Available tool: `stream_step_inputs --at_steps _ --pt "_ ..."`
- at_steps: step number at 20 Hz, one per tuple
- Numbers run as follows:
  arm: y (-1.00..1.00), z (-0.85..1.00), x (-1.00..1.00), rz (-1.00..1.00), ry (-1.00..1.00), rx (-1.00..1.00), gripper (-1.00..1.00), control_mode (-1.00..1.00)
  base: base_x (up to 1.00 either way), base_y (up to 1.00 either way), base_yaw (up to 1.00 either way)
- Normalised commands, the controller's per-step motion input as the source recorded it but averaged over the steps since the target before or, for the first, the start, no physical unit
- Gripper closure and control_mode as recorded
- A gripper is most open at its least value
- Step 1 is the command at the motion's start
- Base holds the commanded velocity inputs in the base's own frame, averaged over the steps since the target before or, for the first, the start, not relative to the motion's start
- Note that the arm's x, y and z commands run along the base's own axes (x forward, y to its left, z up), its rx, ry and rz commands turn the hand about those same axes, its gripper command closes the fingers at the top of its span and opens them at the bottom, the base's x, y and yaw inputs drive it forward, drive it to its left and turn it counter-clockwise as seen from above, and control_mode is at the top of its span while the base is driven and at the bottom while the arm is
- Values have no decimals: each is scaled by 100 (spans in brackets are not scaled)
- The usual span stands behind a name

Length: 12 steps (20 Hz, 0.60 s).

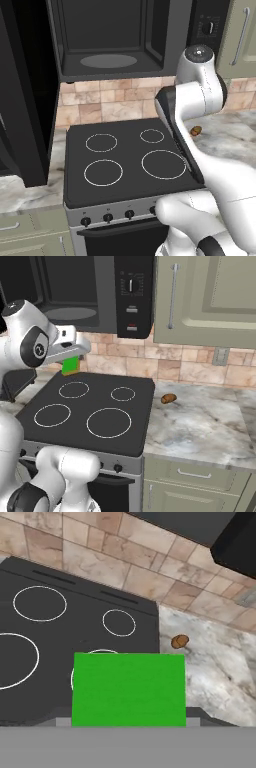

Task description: Place the sponge inside the microwave to prepare for sanitizing.

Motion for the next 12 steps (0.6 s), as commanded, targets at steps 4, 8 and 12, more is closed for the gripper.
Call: stream_step_inputs --at_steps 4,8,12 --pt "47 71 0 0 0 10 100 -100 0 0 0" --pt "38 67 0 0 0 14 100 -100 0 0 0" --pt "34 9 0 0 -10 6 100 -100 0 0 0"
